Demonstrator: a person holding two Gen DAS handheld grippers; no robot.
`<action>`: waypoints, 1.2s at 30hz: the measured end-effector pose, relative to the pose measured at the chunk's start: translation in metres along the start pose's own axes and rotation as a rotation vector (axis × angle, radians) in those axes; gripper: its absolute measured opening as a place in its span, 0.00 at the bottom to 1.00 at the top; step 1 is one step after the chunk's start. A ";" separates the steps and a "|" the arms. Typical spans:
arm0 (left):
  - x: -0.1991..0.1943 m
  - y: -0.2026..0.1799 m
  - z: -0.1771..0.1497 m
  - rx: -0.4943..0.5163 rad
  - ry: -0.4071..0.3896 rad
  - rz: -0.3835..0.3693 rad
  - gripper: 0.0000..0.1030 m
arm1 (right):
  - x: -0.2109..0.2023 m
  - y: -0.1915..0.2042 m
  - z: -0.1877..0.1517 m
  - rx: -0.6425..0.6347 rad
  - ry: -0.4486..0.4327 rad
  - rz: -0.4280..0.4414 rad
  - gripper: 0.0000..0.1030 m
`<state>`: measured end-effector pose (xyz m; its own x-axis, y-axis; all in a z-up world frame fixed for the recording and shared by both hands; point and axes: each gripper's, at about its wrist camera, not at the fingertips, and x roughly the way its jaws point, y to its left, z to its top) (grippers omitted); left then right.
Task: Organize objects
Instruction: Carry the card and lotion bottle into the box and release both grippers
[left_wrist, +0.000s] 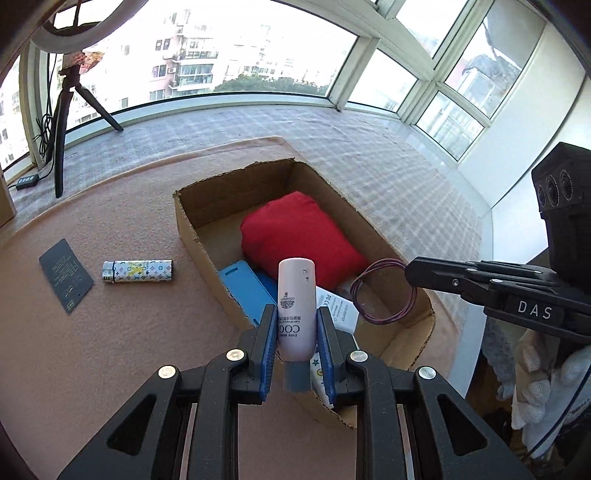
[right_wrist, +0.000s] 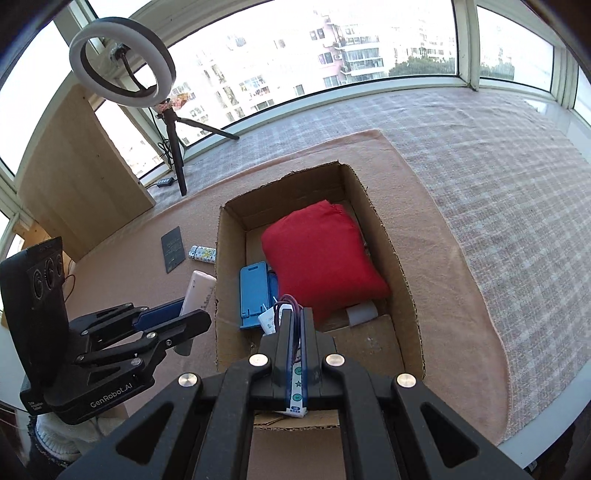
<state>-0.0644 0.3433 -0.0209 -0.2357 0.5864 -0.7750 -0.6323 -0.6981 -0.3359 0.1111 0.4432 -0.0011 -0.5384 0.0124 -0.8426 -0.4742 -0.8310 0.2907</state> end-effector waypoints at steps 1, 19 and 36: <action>0.003 -0.007 0.000 0.008 0.005 -0.006 0.22 | -0.001 -0.004 -0.001 0.005 -0.001 -0.003 0.03; -0.004 -0.006 0.001 -0.033 0.006 -0.022 0.37 | -0.004 -0.004 -0.003 0.023 0.001 0.027 0.27; -0.074 0.097 -0.068 -0.126 0.005 0.314 0.52 | 0.035 0.103 0.020 -0.199 0.012 0.115 0.55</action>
<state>-0.0582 0.2042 -0.0332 -0.4011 0.3328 -0.8534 -0.4328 -0.8900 -0.1437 0.0300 0.3692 0.0084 -0.5721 -0.0946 -0.8147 -0.2625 -0.9200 0.2911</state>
